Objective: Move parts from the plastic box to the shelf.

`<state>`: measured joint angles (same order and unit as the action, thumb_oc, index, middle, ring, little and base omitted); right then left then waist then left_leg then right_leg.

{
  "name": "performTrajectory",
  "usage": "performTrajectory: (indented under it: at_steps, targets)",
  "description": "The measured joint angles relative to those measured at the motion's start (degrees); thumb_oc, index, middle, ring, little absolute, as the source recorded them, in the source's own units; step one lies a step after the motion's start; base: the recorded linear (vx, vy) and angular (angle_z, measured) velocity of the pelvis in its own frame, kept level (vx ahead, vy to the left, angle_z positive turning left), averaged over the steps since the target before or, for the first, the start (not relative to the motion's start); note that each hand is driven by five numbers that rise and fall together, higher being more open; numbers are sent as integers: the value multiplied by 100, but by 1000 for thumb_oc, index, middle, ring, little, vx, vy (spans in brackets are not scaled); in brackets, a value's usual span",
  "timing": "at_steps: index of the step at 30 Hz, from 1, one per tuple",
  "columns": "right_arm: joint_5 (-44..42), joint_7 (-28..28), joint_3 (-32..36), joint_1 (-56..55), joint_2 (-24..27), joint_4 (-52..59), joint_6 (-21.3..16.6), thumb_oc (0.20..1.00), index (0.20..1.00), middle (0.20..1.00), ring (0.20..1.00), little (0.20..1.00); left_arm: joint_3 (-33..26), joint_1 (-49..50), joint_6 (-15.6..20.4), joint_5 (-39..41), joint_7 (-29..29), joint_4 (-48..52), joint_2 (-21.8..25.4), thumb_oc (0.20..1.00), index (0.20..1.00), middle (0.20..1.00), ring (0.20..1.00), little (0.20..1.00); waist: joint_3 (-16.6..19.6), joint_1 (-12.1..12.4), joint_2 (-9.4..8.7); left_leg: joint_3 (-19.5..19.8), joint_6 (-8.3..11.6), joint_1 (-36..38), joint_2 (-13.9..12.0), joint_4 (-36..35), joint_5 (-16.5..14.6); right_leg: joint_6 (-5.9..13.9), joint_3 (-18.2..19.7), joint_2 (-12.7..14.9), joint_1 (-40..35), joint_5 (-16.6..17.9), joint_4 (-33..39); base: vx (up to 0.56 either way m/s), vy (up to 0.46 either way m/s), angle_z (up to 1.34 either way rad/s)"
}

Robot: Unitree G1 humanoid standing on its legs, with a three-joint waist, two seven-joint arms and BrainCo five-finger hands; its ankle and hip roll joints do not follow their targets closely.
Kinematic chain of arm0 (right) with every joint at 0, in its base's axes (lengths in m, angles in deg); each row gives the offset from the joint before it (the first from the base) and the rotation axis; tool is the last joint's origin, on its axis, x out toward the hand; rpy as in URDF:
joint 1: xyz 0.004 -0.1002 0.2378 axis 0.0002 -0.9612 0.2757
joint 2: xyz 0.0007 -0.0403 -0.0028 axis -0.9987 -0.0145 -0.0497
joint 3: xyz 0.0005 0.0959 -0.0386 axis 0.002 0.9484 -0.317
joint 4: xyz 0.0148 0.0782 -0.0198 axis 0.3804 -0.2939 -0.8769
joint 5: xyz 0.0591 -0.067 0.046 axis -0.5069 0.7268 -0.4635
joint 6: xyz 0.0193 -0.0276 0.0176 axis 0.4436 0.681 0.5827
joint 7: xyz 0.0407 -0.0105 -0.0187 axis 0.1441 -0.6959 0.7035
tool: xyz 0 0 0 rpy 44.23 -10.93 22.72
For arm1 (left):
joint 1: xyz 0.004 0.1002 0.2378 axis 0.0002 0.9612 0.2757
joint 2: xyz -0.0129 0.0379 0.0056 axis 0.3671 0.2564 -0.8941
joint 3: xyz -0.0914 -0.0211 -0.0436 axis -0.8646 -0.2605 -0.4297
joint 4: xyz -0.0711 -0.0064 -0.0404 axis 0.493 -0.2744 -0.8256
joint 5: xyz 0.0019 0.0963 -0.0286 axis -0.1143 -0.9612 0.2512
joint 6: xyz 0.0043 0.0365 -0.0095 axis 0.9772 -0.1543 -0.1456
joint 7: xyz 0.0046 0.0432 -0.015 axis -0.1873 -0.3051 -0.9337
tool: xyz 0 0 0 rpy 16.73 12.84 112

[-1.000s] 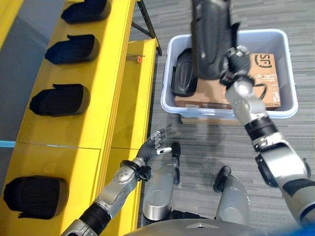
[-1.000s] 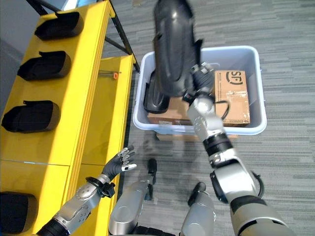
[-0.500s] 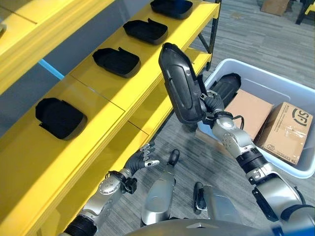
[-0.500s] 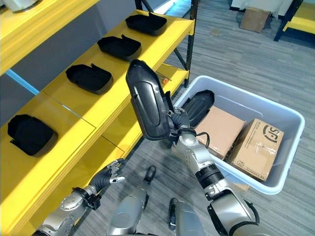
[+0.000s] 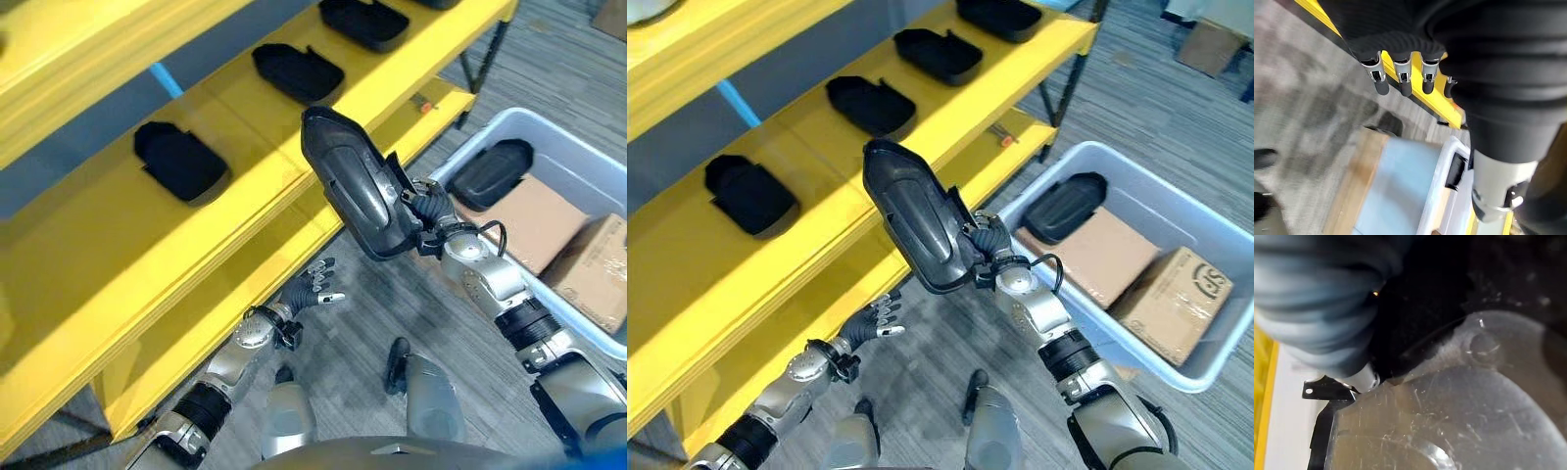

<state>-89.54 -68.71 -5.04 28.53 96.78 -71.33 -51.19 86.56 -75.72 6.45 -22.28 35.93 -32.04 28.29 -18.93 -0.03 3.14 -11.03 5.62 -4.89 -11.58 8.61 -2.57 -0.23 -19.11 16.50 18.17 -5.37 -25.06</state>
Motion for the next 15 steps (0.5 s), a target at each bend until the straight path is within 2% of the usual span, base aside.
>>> performTrajectory:
  at_steps: [3,7,9,10,13,15]
  targets:
    - [-3,48,-46,6,-252,-4,100,200,200,200,200,200,18,213,-46,-2,-22,99,136,1000,1000,1000,1000,1000,-17,260,10,2,-134,-6,432,-132,105,310,293,108,-326,475,863,-4,289,38]
    - [5,30,-160,22,-863,-14,101,200,200,200,200,200,-67,548,-68,-1,-229,156,412,1000,1000,1000,1000,1000,0,431,-60,71,-386,38,775,-156,101,446,484,194,-839,733,1715,-32,221,27]
    - [5,70,-191,45,-1058,-28,100,200,200,200,200,200,-96,665,-101,0,-241,330,580,1000,1000,1000,1000,1000,-8,498,-173,83,-445,30,894,-139,77,420,566,257,-917,1013,1869,-70,179,15]
    - [11,90,-203,95,-1138,-95,97,200,200,200,200,200,-100,663,-100,1,-243,385,657,1000,1000,1000,1000,1000,-20,559,-251,83,-469,6,950,-106,56,492,578,317,-926,1223,1903,-93,195,11]
    - [122,167,-344,447,-1222,-523,101,200,200,200,200,200,-132,633,-100,1,-245,384,658,1000,1000,1000,1000,1000,-31,604,-333,85,-449,-147,970,132,-43,677,536,368,-926,1328,1965,-101,182,4]
    - [243,168,-302,677,-1273,-797,98,200,200,200,200,200,-130,547,-91,1,-233,385,621,1000,1000,1000,1000,1000,-49,588,-354,83,-485,-416,955,573,-263,790,473,440,-942,1407,2071,-121,229,5]
